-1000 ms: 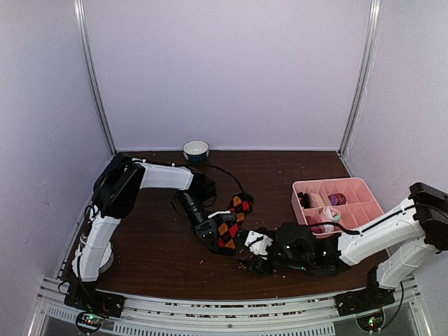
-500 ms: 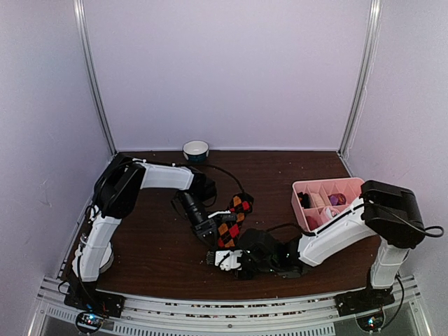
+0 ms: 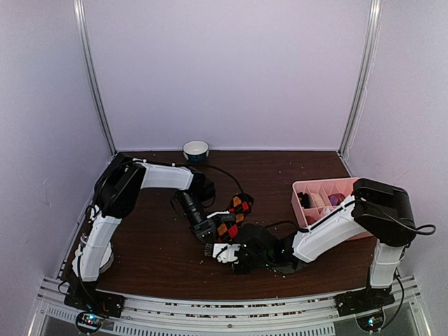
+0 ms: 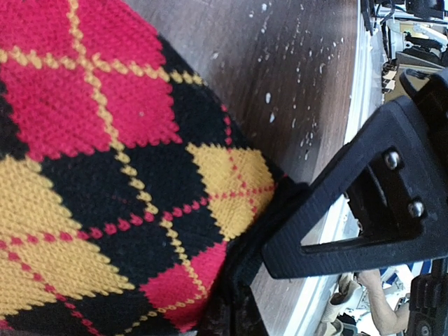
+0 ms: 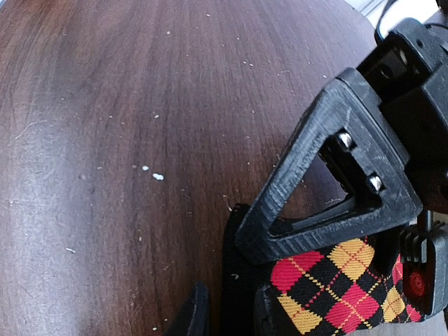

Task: Roll the socks
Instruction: Roll the sock.

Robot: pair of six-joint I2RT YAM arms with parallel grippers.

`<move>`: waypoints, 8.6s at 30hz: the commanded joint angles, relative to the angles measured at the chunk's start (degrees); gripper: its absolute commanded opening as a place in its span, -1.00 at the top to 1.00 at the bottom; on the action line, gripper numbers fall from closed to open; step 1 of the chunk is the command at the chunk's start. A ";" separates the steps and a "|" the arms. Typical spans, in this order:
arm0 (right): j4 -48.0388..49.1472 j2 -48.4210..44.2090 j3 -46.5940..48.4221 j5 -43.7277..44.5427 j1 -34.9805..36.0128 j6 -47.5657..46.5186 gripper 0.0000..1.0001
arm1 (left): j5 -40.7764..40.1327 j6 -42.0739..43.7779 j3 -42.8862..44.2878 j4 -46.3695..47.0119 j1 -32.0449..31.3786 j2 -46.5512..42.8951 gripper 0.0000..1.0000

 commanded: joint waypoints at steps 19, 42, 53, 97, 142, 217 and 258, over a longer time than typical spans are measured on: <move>-17.83 3.78 1.69 -18.49 -5.84 17.03 1.00 | -8.86 2.80 -1.76 5.64 2.28 -5.03 0.13; -18.34 16.34 4.76 -46.97 -19.27 46.81 1.00 | -28.87 24.14 -33.68 36.95 -9.11 -33.01 0.16; -21.39 15.45 5.34 -47.68 -19.86 45.89 1.00 | -34.94 26.70 -33.08 40.93 -11.82 -31.20 0.18; -16.59 16.08 4.37 -53.84 -22.71 49.62 1.00 | -39.60 25.70 -32.05 36.12 -16.71 -35.12 0.26; -13.47 14.96 3.23 -56.25 -23.29 52.09 1.00 | -42.68 25.31 -27.96 35.07 -16.53 -25.54 0.39; 0.60 -30.21 -20.73 4.16 -12.79 38.82 -0.99 | -16.83 18.29 -4.12 3.00 -6.78 -8.20 1.00; 4.78 -3.69 -3.14 -5.35 1.55 9.05 0.15 | -17.18 16.16 8.56 -6.78 -6.70 3.25 1.00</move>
